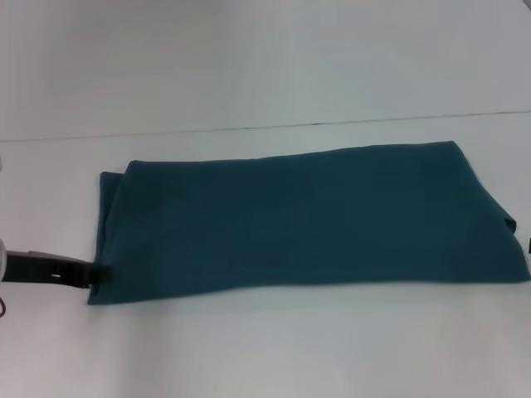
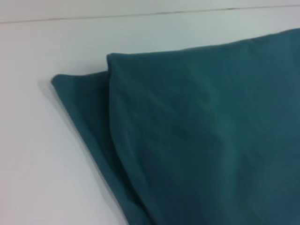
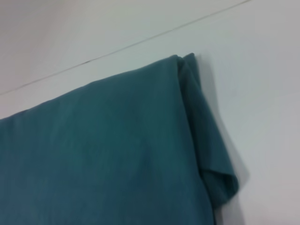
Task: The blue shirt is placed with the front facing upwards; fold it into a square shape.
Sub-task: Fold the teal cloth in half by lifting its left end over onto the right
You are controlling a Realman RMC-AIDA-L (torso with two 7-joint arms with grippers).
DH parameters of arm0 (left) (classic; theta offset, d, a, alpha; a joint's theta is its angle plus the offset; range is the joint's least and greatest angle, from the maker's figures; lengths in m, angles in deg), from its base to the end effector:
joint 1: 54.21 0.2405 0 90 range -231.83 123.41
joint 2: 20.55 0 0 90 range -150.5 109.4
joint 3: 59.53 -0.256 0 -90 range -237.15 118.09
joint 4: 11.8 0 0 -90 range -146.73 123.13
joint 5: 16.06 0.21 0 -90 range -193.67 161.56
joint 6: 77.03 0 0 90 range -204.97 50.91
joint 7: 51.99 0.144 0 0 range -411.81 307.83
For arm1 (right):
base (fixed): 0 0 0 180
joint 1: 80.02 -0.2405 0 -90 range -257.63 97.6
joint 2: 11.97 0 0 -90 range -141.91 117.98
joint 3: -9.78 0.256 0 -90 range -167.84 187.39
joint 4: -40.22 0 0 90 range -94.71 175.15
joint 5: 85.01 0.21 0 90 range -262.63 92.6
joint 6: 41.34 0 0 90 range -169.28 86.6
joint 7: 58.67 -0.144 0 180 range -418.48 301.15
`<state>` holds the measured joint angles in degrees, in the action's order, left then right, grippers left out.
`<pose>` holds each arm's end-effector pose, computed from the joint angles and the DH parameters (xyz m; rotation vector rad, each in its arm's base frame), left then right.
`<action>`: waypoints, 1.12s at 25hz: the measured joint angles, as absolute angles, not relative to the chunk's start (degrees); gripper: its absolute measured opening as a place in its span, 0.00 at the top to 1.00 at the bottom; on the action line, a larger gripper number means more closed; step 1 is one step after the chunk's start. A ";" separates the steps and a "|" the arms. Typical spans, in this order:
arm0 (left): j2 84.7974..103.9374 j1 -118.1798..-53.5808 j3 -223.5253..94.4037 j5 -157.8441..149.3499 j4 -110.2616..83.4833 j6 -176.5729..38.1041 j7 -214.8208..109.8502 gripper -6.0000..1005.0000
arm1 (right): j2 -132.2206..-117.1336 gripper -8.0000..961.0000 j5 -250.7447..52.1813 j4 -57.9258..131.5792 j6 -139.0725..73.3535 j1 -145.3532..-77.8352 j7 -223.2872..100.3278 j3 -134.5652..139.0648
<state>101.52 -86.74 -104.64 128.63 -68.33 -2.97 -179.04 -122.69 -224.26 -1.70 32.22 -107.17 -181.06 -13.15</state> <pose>-0.2833 0.3703 0.0206 -2.3297 -1.2721 -0.0359 0.3876 0.3314 0.1036 -1.9192 1.5833 0.3156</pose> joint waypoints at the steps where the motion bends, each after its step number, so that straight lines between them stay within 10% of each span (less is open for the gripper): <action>1: 101.51 -86.72 -104.64 128.63 -68.64 -2.78 -179.27 0.98 | -122.74 0.93 -224.16 -1.87 32.31 -107.21 -180.85 -13.15; 5: 101.38 -86.85 -104.64 128.81 -69.42 -1.29 -179.82 0.91 | -123.11 0.91 -223.52 -2.30 32.20 -107.53 -179.83 -13.12; 13: 101.35 -86.71 -102.88 128.43 -70.97 0.16 -180.88 0.75 | -122.92 0.47 -220.69 -3.58 32.72 -107.40 -179.38 -13.24; 22: 101.55 -86.72 -101.66 128.20 -71.32 1.86 -187.80 0.67 | -122.98 0.27 -218.44 -3.73 33.60 -108.05 -176.02 -13.08; 28: 101.60 -86.00 -101.62 128.31 -71.07 2.41 -194.12 0.41 | -123.11 0.14 -218.34 -3.73 32.16 -109.09 -175.67 -13.07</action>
<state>101.60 -86.00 -101.62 128.31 -71.07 2.41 -194.12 -123.11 -218.34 -3.73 32.16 -109.09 -175.67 -13.07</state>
